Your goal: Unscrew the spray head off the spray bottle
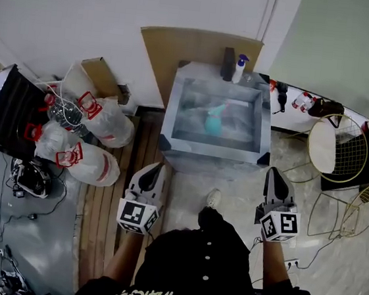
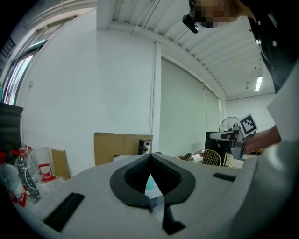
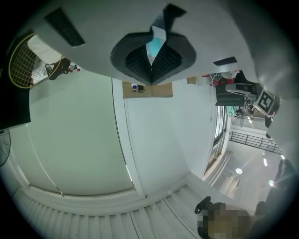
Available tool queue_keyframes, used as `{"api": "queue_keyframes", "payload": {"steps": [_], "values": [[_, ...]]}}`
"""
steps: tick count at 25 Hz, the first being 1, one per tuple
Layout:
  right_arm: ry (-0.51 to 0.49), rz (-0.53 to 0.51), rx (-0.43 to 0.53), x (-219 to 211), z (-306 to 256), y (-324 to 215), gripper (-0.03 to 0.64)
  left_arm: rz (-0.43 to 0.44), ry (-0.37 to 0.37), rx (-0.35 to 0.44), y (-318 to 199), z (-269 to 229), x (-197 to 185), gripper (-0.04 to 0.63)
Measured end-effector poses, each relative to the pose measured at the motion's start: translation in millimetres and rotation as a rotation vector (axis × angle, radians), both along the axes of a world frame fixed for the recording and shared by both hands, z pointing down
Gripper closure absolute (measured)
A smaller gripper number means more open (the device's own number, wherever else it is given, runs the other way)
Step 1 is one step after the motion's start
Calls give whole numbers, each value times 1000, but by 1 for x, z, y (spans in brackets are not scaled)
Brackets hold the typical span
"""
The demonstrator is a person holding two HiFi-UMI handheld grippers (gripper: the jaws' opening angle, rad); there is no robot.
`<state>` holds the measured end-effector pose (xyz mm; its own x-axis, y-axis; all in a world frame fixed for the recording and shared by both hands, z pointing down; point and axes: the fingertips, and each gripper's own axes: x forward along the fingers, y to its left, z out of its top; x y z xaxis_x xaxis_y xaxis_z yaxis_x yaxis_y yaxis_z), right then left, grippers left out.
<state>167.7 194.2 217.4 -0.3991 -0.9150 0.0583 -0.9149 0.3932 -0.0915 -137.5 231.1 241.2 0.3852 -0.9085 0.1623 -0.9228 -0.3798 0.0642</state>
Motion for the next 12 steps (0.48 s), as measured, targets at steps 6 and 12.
{"api": "queue_keyframes", "payload": {"steps": [6, 12], "values": [[8, -41, 26, 12, -16, -72, 604, -20, -12, 14, -65, -14, 14, 572], [-8, -83, 27, 26, -16, -128, 603, -41, 6, 0, -119, -12, 34, 572]]}}
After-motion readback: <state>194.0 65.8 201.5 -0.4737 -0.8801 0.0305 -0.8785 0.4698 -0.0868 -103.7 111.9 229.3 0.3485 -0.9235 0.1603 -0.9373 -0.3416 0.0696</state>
